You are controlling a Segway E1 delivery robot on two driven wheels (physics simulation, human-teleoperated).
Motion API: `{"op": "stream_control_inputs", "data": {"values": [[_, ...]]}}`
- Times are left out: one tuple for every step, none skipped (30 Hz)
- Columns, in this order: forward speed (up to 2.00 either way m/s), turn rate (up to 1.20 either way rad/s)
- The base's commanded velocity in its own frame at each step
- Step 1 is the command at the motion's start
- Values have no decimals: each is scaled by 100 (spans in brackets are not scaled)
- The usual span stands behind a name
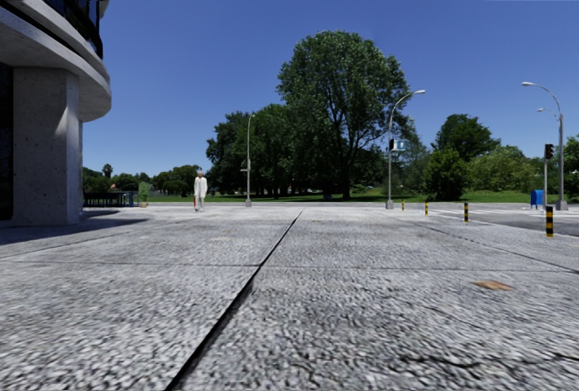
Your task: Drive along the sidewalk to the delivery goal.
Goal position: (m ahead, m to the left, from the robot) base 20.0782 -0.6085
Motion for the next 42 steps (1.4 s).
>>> {"op": "stream_control_inputs", "data": {"values": [[200, 0], [200, 0], [200, 0], [200, 0], [200, 0], [200, 0], [200, 0], [200, 0], [200, 0], [200, 0], [200, 0], [200, 0], [200, 0], [200, 0], [200, 0], [200, 0], [200, 0], [200, 0], [200, 0], [200, 0], [200, 0], [200, 0], [200, 0], [200, 0], [200, 0], [200, 0], [200, 0], [200, 0], [200, 0], [200, 0], [200, 0], [200, 0], [200, 0], [200, 0], [200, 0], [200, 0], [200, 0], [200, 0], [200, 0], [200, 0], [200, 0], [200, 0]]}}
